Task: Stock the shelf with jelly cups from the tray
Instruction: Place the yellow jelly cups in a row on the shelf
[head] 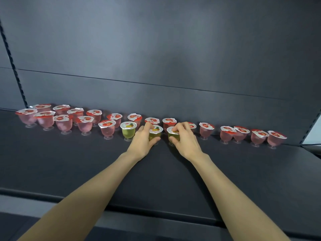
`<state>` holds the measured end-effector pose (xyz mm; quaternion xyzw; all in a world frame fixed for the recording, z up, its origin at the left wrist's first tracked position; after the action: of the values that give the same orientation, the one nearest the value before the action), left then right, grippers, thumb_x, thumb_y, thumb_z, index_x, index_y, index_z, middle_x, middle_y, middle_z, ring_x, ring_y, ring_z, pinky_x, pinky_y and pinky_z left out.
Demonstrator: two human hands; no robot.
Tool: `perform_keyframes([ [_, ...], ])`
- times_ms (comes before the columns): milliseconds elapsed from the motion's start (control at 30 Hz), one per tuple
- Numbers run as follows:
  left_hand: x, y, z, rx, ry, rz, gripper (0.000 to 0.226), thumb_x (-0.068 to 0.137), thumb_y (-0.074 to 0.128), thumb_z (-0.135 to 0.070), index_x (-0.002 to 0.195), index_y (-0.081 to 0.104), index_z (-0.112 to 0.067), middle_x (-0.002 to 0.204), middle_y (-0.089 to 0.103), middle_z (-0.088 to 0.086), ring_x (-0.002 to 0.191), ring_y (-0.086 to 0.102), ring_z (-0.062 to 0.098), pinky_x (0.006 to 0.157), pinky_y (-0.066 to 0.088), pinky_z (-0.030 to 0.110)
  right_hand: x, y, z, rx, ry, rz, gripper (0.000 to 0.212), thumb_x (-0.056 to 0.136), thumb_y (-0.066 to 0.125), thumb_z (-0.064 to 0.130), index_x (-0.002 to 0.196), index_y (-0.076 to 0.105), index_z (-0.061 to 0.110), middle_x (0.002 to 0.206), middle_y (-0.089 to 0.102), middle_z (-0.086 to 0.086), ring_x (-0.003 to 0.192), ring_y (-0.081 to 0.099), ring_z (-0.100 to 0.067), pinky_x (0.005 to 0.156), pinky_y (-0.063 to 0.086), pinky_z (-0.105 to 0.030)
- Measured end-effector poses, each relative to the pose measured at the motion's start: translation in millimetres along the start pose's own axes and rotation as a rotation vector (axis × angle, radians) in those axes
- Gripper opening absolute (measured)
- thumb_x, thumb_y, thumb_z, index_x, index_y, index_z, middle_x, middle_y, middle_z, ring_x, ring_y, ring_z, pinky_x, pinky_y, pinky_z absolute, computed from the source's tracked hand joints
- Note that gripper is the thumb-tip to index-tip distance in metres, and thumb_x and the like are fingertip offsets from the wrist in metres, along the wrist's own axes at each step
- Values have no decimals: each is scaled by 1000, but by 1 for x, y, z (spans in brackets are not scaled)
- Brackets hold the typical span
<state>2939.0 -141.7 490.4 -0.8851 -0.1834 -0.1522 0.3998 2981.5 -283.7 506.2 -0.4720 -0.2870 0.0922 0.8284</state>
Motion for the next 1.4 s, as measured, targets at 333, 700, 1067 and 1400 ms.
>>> perform_keyframes([
  [333, -7, -17, -11, 323, 25, 186, 55, 89, 61, -21, 137, 37, -12, 123, 52, 18, 111, 53, 33, 91, 46, 39, -1, -11, 8, -79, 46, 151, 41, 88, 64, 21, 127, 51, 17, 132, 48, -5, 116, 51, -28, 94, 48, -42],
  [700, -76, -103, -39, 419, 227, 147, 34, 88, 57, -25, 120, 54, -12, 117, 58, 12, 108, 54, 33, 84, 43, 38, -71, -42, 90, -101, 53, 0, 34, 89, 62, 18, 123, 57, 11, 130, 48, -10, 121, 45, -29, 98, 42, -39],
  [1067, -231, -175, 11, 399, 335, 88, 49, 92, 54, -33, 136, 43, -13, 128, 52, 12, 114, 47, 31, 92, 37, 41, -213, -2, 194, -60, 95, -98, 36, 93, 55, 19, 129, 51, 12, 137, 41, -5, 125, 38, -23, 95, 42, -37],
  [1400, -347, -140, 102, 347, 269, 177, 47, 89, 60, -27, 131, 50, -8, 122, 57, 13, 105, 54, 33, 91, 40, 44, -319, 112, 200, -58, 173, 77, 39, 94, 54, 21, 132, 47, 13, 138, 39, -3, 122, 39, -22, 87, 44, -33],
])
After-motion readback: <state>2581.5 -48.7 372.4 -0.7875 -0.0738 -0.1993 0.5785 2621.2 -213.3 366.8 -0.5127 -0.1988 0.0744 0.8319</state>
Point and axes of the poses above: each hand's wrist, its own x-axis towards the middle knuckle, its own y-axis out of the palm, z = x × y, the point moved 8 cm from there along x, towards the middle knuckle
